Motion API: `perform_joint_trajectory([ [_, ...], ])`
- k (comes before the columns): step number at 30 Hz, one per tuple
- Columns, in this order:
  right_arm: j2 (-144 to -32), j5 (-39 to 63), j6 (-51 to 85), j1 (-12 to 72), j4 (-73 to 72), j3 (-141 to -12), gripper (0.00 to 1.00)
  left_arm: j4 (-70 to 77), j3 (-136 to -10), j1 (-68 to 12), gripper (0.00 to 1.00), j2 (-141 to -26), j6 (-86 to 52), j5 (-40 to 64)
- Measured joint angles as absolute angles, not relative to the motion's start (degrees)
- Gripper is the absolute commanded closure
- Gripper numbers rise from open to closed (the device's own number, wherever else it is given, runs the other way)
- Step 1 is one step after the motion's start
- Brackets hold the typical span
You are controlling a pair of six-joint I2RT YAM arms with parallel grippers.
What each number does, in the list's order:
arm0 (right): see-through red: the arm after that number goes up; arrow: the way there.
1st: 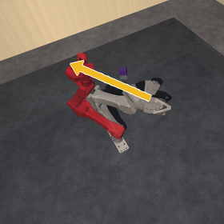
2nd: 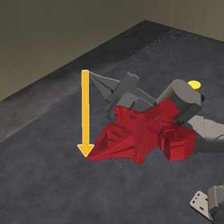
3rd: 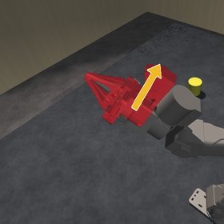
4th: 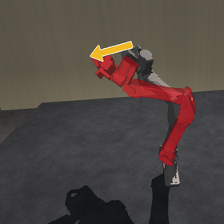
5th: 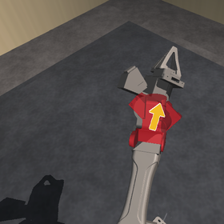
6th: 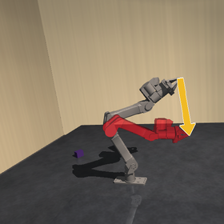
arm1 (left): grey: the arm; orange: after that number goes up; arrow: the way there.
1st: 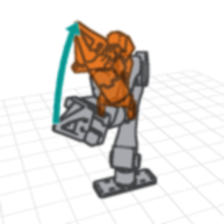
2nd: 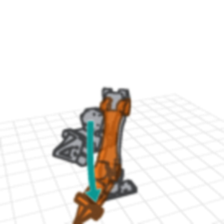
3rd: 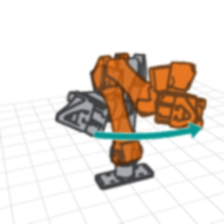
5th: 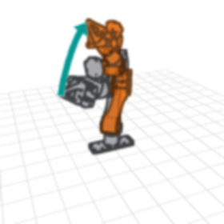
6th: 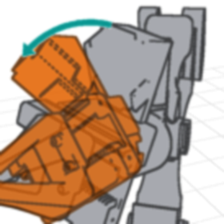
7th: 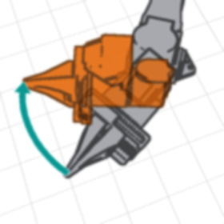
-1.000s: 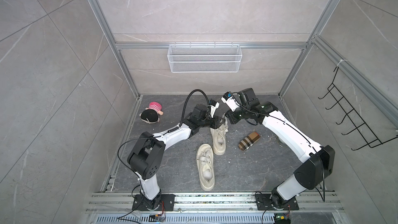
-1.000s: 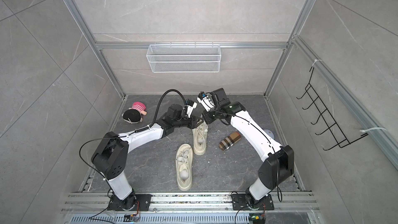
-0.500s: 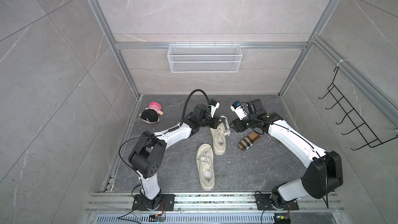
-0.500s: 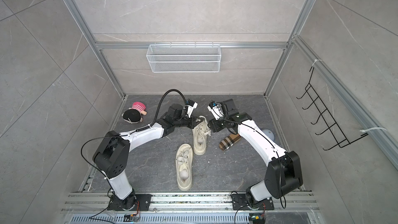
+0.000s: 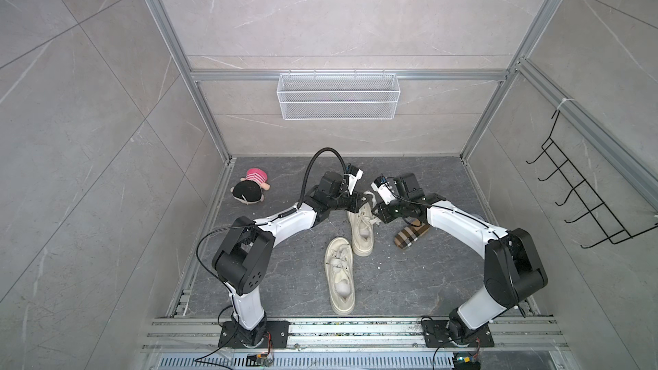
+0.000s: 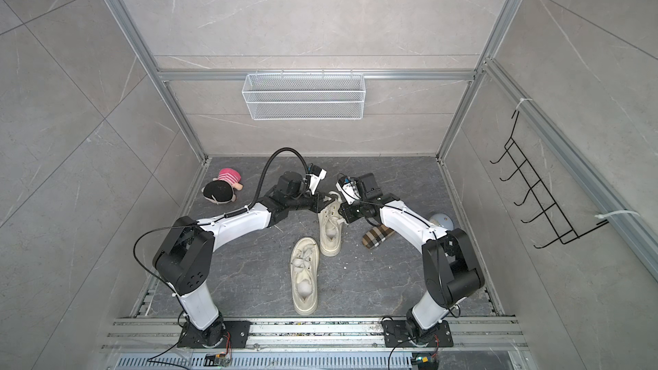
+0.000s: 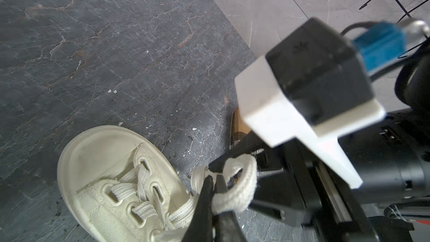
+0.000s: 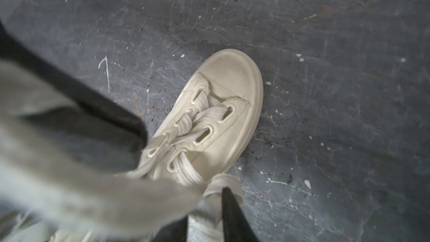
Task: Remove the insole from the shoe
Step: Untie the shoelace on the shoe.
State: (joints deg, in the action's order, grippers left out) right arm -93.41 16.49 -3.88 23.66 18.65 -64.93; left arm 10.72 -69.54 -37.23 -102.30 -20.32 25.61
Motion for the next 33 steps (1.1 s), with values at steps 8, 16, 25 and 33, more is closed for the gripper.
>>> perform_joint_trajectory([
  [8,-89.45,13.67,-3.25,23.66,22.98,-70.48,1.00,10.48,-67.53,-37.23,1.00,-100.40,-20.29,24.69],
  [16,-87.18,10.63,-4.27,23.83,27.16,-79.35,1.00,11.22,-64.84,-37.23,1.00,-99.70,-20.36,24.21],
  [25,-89.69,15.33,-3.33,23.99,31.00,-83.42,1.00,11.64,-63.61,-37.23,1.00,-99.24,-20.45,23.68],
  [33,-99.22,6.90,-2.68,23.88,33.26,-86.13,0.67,8.95,-63.59,-37.23,0.94,-99.13,-21.56,18.33],
])
